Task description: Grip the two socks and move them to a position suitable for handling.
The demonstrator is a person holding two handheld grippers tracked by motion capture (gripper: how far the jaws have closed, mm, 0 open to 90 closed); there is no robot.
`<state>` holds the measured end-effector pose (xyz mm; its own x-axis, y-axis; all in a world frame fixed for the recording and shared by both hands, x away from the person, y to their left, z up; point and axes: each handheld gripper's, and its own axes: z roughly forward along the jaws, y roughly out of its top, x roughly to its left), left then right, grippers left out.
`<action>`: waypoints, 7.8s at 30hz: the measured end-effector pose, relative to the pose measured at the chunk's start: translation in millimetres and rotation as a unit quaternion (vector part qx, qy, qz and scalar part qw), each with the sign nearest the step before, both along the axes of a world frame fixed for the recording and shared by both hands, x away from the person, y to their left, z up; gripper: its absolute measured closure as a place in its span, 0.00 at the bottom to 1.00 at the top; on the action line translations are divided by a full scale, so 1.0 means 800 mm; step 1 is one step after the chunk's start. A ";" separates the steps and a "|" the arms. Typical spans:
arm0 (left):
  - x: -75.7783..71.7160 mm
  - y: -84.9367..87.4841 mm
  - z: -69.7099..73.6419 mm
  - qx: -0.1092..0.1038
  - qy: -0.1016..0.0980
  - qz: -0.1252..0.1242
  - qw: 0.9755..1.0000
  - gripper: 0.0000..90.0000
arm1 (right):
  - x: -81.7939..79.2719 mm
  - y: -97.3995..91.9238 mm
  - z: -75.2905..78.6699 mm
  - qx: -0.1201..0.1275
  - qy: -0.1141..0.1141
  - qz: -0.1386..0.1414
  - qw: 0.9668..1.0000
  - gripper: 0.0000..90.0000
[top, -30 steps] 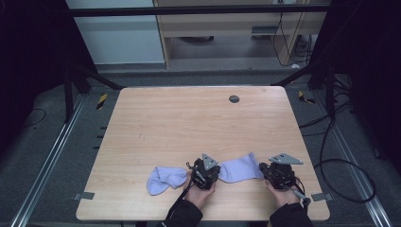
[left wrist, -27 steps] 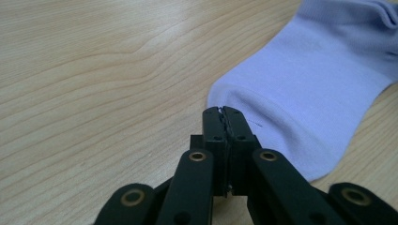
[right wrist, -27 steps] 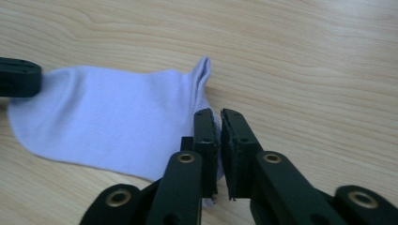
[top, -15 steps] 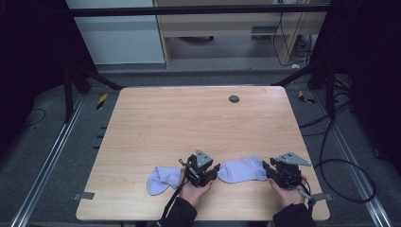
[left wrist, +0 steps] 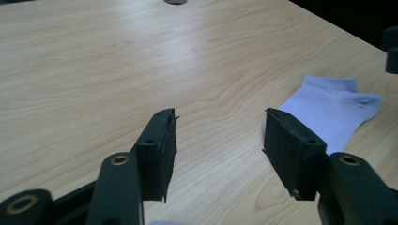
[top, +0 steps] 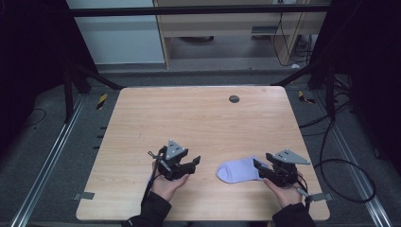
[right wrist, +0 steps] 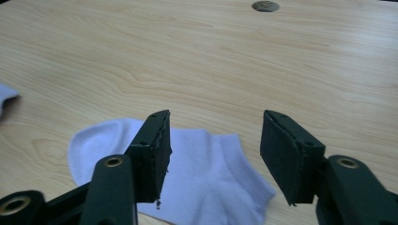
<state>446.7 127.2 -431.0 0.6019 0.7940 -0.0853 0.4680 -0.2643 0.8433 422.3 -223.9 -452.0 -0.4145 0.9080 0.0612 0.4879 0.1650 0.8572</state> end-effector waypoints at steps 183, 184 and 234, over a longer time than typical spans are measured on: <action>-0.022 -0.021 -0.038 0.061 0.019 -0.028 0.998 0.60 | 0.003 -0.006 -0.018 -0.020 0.052 0.030 0.998 0.50; -0.021 -0.027 -0.040 0.062 0.021 -0.028 0.997 0.60 | 0.003 -0.009 -0.019 -0.020 0.054 0.029 0.998 0.51; -0.013 -0.088 -0.041 0.066 0.059 -0.079 0.993 0.99 | -0.009 -0.003 -0.012 -0.023 0.077 0.061 0.995 0.97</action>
